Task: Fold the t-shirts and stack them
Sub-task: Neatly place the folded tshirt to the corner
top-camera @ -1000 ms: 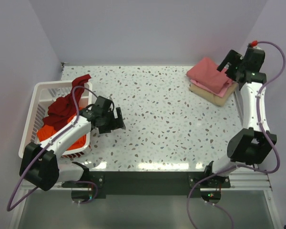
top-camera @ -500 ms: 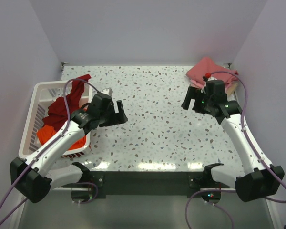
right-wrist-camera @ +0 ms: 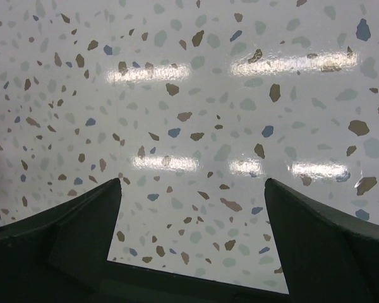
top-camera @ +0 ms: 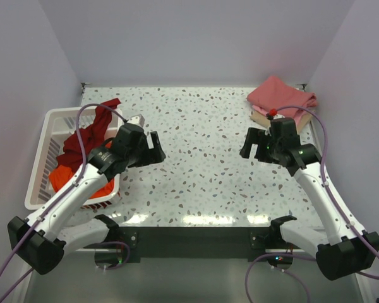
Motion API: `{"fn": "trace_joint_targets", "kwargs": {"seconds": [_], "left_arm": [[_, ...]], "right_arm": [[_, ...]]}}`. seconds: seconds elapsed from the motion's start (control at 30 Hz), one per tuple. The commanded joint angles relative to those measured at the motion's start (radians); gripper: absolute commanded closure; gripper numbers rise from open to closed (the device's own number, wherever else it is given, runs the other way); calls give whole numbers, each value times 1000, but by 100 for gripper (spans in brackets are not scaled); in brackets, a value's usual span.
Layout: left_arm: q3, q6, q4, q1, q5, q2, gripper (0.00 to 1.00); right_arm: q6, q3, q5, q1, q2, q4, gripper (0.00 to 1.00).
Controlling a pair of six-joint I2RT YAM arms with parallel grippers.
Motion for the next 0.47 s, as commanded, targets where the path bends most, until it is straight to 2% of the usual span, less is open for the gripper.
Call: {"fn": "trace_joint_targets", "kwargs": {"seconds": [0.0,0.43], "left_arm": [[40,9,-17,-5,-15,9,11],[40,3,-3,-5,-3,-3,11]], "right_arm": [[11,11,26,6,-5,-9,1],[-8,38,53,6,-5,-47,1]]}}
